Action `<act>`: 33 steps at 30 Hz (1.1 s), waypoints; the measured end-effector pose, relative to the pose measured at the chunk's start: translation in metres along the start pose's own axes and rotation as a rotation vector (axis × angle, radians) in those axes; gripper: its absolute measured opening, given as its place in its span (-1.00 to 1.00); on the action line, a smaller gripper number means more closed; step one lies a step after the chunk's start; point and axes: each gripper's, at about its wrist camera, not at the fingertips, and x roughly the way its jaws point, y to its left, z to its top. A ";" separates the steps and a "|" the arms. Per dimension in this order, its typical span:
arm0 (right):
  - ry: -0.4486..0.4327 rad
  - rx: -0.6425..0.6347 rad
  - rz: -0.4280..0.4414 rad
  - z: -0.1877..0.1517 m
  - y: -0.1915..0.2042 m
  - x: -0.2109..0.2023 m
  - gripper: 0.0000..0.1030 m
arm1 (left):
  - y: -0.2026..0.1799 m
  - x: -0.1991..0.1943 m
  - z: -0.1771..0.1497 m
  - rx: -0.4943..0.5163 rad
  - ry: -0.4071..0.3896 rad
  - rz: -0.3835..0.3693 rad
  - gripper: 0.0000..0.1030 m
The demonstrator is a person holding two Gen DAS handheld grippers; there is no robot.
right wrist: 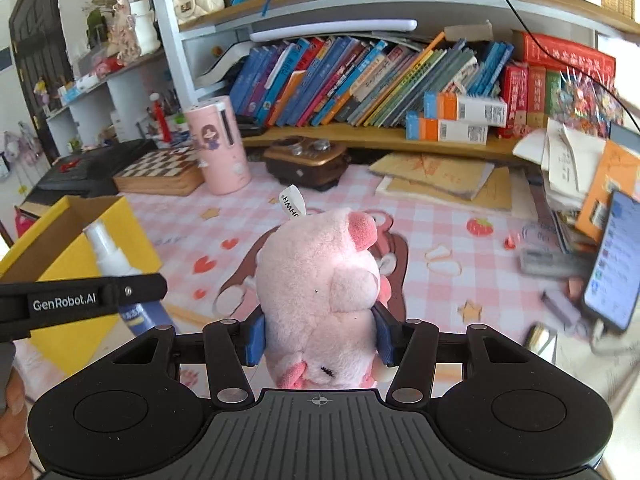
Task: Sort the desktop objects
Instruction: 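Lift and carry the spray bottle and plush pig with both tools over the yellow box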
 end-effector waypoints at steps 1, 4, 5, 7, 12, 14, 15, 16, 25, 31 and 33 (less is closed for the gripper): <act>0.010 0.011 -0.002 -0.002 0.002 -0.004 0.01 | 0.001 -0.006 -0.002 0.005 -0.001 -0.006 -0.41; 0.022 0.037 -0.013 -0.011 0.009 -0.017 0.01 | 0.005 -0.023 -0.009 0.023 -0.007 -0.031 -0.41; 0.024 0.042 -0.014 -0.014 0.011 -0.020 0.01 | 0.006 -0.029 -0.012 0.031 -0.011 -0.039 -0.41; 0.030 0.046 -0.019 -0.019 0.017 -0.028 0.01 | 0.009 -0.040 -0.016 0.043 -0.015 -0.056 -0.41; 0.042 0.047 -0.032 -0.033 0.033 -0.047 0.01 | 0.024 -0.065 -0.027 0.061 -0.014 -0.093 -0.41; 0.045 0.048 -0.037 -0.038 0.040 -0.055 0.01 | 0.031 -0.071 -0.030 0.069 -0.012 -0.100 -0.41; 0.045 0.047 -0.042 -0.042 0.044 -0.059 0.01 | 0.035 -0.074 -0.032 0.073 -0.012 -0.102 -0.41; 0.043 0.047 -0.046 -0.044 0.048 -0.063 0.01 | 0.039 -0.078 -0.034 0.078 -0.014 -0.105 -0.41; 0.044 0.044 -0.070 -0.071 0.101 -0.087 0.01 | 0.071 -0.125 -0.061 0.180 -0.048 -0.083 -0.41; 0.061 0.019 -0.052 -0.094 0.146 -0.101 0.01 | 0.106 -0.158 -0.080 0.187 -0.043 -0.069 -0.41; 0.063 0.018 -0.047 -0.101 0.159 -0.104 0.01 | 0.119 -0.168 -0.086 0.183 -0.043 -0.064 -0.41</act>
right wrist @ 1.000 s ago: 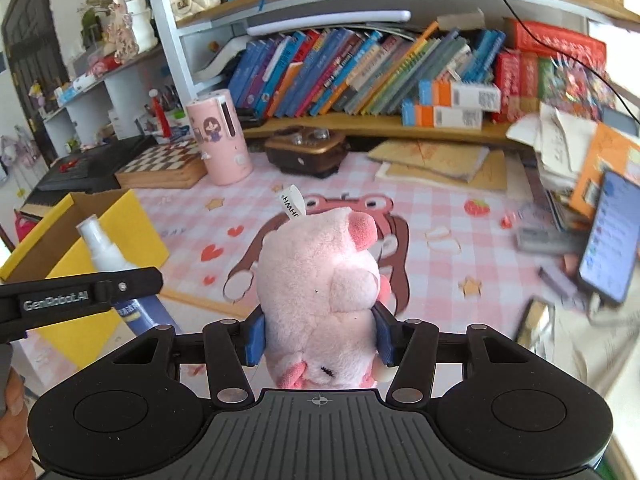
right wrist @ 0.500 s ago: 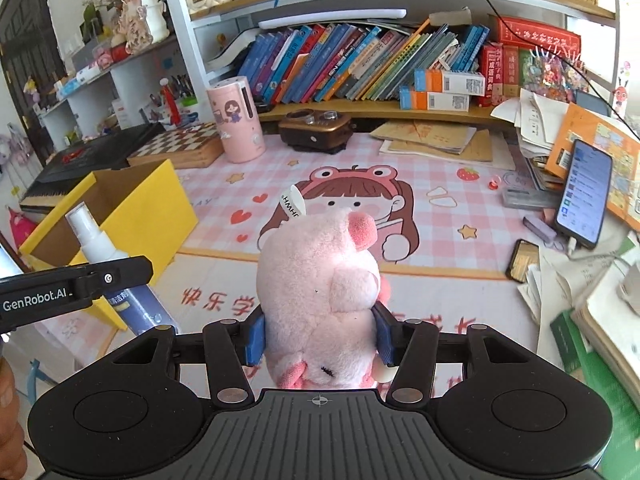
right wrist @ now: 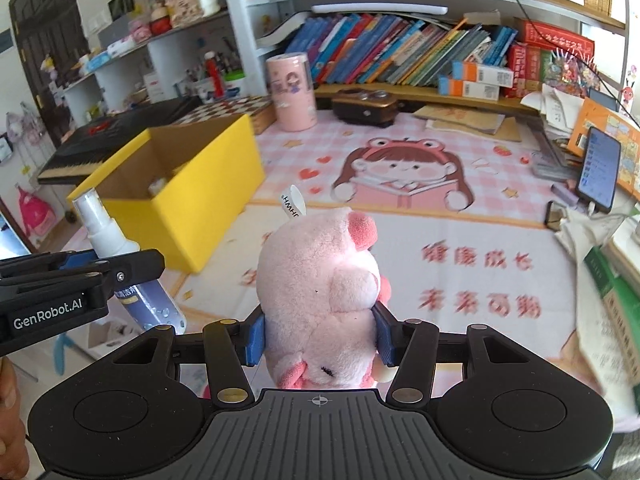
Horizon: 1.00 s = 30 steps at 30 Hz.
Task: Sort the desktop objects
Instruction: 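Lift and carry the spray bottle and plush pig with both tools over the yellow box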
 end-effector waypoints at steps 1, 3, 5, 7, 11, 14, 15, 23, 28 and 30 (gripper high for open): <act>0.002 -0.001 0.002 -0.004 0.006 -0.002 0.01 | 0.005 -0.005 -0.004 -0.004 0.001 0.002 -0.41; 0.008 -0.003 0.009 -0.012 0.020 -0.005 0.01 | 0.016 -0.016 -0.012 -0.011 0.003 0.009 -0.41; 0.010 -0.009 0.016 -0.019 0.033 -0.008 0.02 | 0.028 -0.026 -0.020 -0.021 0.006 0.018 -0.41; 0.015 -0.016 0.028 -0.026 0.047 -0.011 0.01 | 0.039 -0.036 -0.027 -0.036 0.006 0.028 -0.41; 0.028 -0.031 0.056 -0.035 0.070 -0.015 0.01 | 0.059 -0.054 -0.036 -0.064 0.000 0.051 -0.41; 0.040 -0.055 0.084 -0.040 0.088 -0.016 0.01 | 0.072 -0.065 -0.042 -0.087 -0.006 0.068 -0.41; 0.045 -0.061 0.093 -0.041 0.093 -0.016 0.01 | 0.076 -0.069 -0.043 -0.095 -0.011 0.075 -0.41; 0.065 -0.137 0.160 -0.048 0.134 -0.016 0.01 | 0.106 -0.091 -0.055 -0.165 -0.030 0.137 -0.41; 0.076 -0.164 0.193 -0.050 0.149 -0.014 0.01 | 0.116 -0.097 -0.056 -0.177 -0.039 0.155 -0.41; 0.079 -0.170 0.202 -0.049 0.152 -0.013 0.01 | 0.119 -0.098 -0.055 -0.180 -0.044 0.162 -0.41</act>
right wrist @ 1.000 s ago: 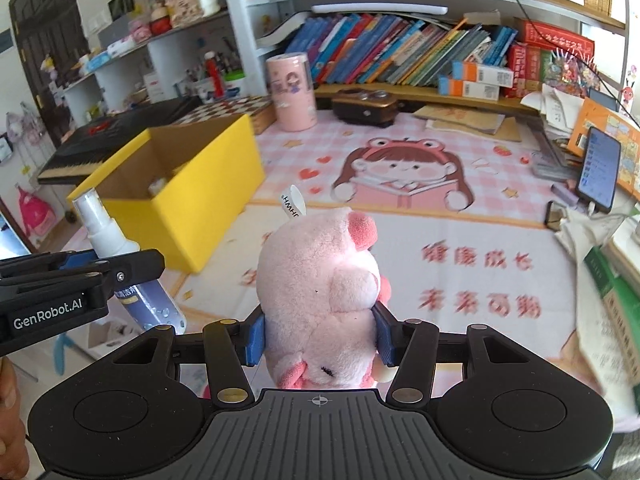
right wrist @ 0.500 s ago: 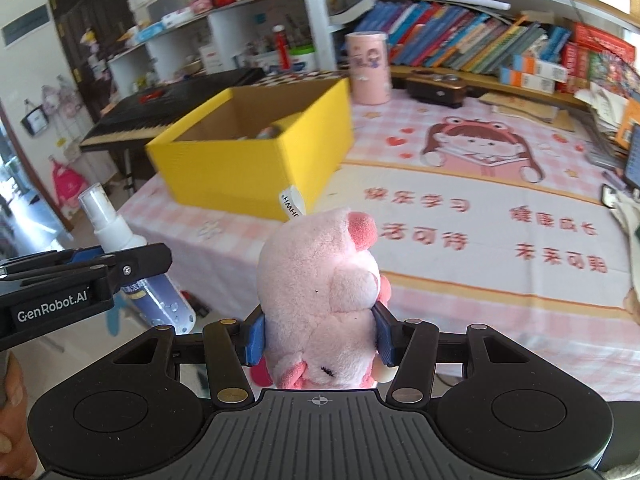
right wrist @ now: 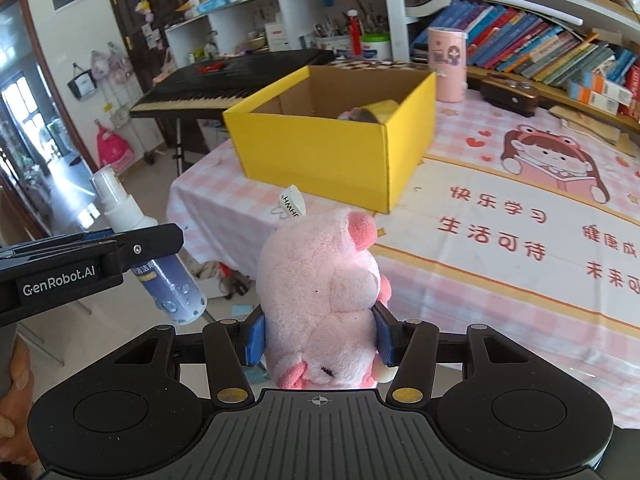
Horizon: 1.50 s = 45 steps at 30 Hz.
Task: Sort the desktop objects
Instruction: 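Lift and carry the spray bottle and plush pig with both tools over the yellow box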
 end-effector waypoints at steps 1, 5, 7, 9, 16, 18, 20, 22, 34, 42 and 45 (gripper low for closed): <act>0.001 -0.002 0.004 0.001 0.001 0.001 0.01 | 0.002 0.000 0.001 -0.002 -0.003 0.004 -0.41; 0.001 -0.012 0.017 0.005 0.007 0.004 0.01 | 0.005 -0.002 0.004 -0.006 -0.008 0.012 -0.41; -0.001 -0.020 0.024 0.007 0.009 0.006 0.01 | 0.006 -0.001 0.006 -0.008 -0.009 0.013 -0.41; -0.002 -0.027 0.026 0.010 0.010 0.007 0.01 | 0.008 0.001 0.009 -0.012 -0.010 0.011 -0.41; -0.026 -0.021 0.037 0.030 0.007 0.013 0.01 | 0.008 0.012 0.030 -0.025 -0.040 0.000 -0.41; -0.046 -0.018 0.046 0.039 0.006 0.014 0.01 | 0.008 0.017 0.041 -0.027 -0.058 0.000 -0.41; -0.074 -0.017 0.053 0.049 0.006 0.015 0.01 | 0.007 0.022 0.052 -0.026 -0.079 0.003 -0.41; -0.105 -0.012 0.061 0.061 0.002 0.017 0.01 | 0.006 0.027 0.066 -0.025 -0.103 0.006 -0.41; -0.266 -0.020 0.042 0.153 -0.031 0.052 0.01 | -0.003 0.109 0.149 -0.012 -0.173 0.032 -0.41; -0.197 -0.076 0.047 0.186 -0.039 0.117 0.01 | 0.000 0.187 0.169 0.032 -0.066 0.099 -0.41; -0.138 -0.100 0.048 0.193 -0.040 0.145 0.01 | 0.000 0.215 0.167 0.060 -0.006 0.118 -0.41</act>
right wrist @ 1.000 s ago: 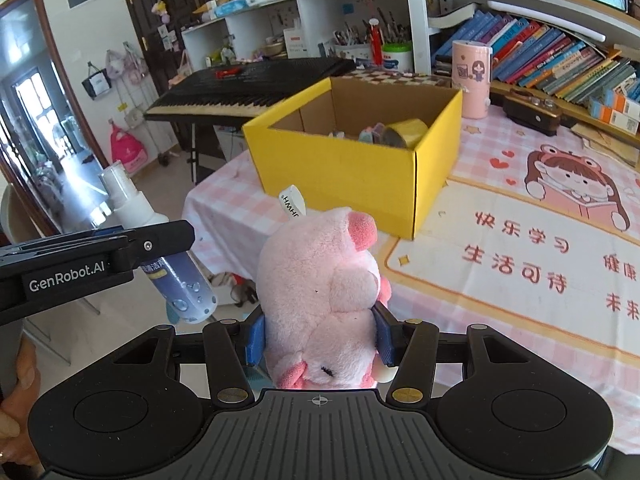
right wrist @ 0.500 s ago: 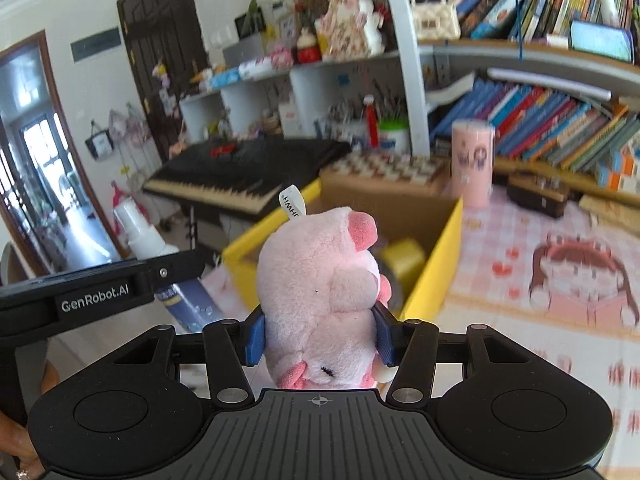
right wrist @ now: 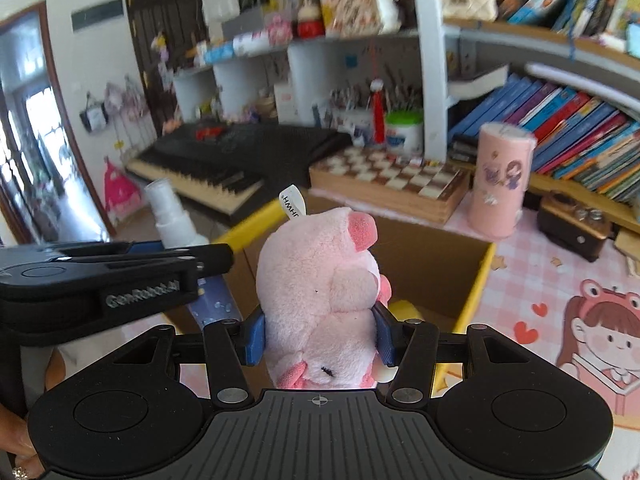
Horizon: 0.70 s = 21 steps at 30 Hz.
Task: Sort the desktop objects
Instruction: 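Lift and carry the spray bottle and plush pig with both tools over the yellow box, then lower both tools into the yellow box and open them to release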
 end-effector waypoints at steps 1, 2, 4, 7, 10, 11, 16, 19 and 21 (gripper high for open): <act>0.024 -0.007 0.003 0.000 -0.001 0.009 0.01 | -0.001 0.008 -0.001 0.009 0.018 0.005 -0.41; 0.044 -0.010 0.003 0.000 -0.003 0.016 0.01 | -0.002 0.015 -0.002 0.017 0.035 0.007 -0.41; 0.066 -0.012 0.005 -0.001 -0.006 0.029 0.02 | -0.001 0.027 -0.003 0.006 0.062 0.012 -0.41; 0.064 -0.071 -0.003 0.000 -0.002 0.037 0.02 | 0.001 0.040 -0.002 0.005 0.078 0.023 -0.41; 0.072 -0.124 0.007 0.004 0.004 0.044 0.02 | 0.000 0.049 0.000 0.009 0.091 0.014 -0.40; 0.075 -0.146 0.015 0.004 0.005 0.047 0.02 | 0.000 0.053 0.000 0.013 0.099 0.018 -0.40; 0.133 -0.231 0.040 0.005 0.009 0.066 0.02 | 0.005 0.071 -0.003 0.020 0.160 0.025 -0.40; 0.226 -0.223 0.058 0.005 0.007 0.079 0.03 | 0.004 0.077 -0.007 0.040 0.182 0.030 -0.40; 0.267 -0.246 0.052 0.005 0.009 0.084 0.03 | 0.003 0.081 -0.009 0.049 0.203 0.029 -0.40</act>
